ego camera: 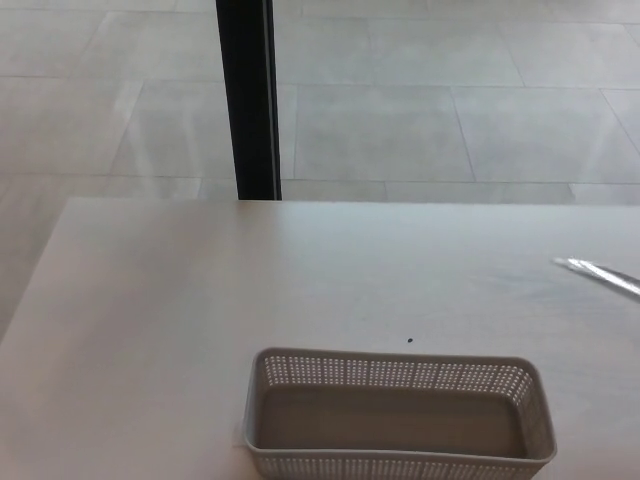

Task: A garden tool is kept on the righthand side and a container is kept on the lefthand side on a desk infront of the robot. the robot uses its right hand to pick up the garden tool and makes a scooping motion inside the container

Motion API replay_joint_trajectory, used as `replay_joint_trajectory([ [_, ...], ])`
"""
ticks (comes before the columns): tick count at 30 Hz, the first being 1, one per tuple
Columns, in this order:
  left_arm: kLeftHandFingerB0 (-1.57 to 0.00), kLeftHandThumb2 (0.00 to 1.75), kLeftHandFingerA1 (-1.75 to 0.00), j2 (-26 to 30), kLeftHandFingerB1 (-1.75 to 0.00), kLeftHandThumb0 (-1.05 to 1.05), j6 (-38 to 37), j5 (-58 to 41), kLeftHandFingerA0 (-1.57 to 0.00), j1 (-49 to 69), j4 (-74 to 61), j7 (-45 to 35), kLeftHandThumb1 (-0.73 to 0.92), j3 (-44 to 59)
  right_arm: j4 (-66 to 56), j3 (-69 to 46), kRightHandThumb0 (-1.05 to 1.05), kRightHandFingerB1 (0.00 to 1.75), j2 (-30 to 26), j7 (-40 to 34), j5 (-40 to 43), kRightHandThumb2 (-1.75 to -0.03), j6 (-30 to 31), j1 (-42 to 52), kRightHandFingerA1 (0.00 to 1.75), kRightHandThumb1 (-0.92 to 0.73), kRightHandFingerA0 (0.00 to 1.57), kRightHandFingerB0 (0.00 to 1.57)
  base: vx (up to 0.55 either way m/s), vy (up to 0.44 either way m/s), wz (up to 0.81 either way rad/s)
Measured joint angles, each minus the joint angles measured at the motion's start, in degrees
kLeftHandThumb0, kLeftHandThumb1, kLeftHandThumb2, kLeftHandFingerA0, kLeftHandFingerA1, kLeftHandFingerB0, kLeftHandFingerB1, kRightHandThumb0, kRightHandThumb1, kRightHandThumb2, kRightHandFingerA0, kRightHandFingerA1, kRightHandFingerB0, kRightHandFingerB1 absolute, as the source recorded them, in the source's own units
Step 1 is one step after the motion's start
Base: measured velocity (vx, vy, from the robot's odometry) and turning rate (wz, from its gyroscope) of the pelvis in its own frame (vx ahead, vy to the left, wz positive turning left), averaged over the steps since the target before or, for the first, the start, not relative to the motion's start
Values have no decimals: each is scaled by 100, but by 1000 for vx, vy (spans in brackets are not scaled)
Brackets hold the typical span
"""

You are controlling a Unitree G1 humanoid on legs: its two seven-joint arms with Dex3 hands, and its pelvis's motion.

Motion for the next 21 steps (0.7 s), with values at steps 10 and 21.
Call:
replay_joint_trajectory([
  [10,-43,59,-54,-1,-44,-56,-4,11,-45,39,33,31,63,-44,554,763,-37,95,489,-712,-38,-68,136,-261,155,-68,85,74,0,0,0],
  [21,-47,59,-59,-2,-45,-57,-9,11,-49,19,42,54,64,-67,376,996,-53,68,899,-652,153,-63,709,-547,95,-79,76,69,0,0,0],
])
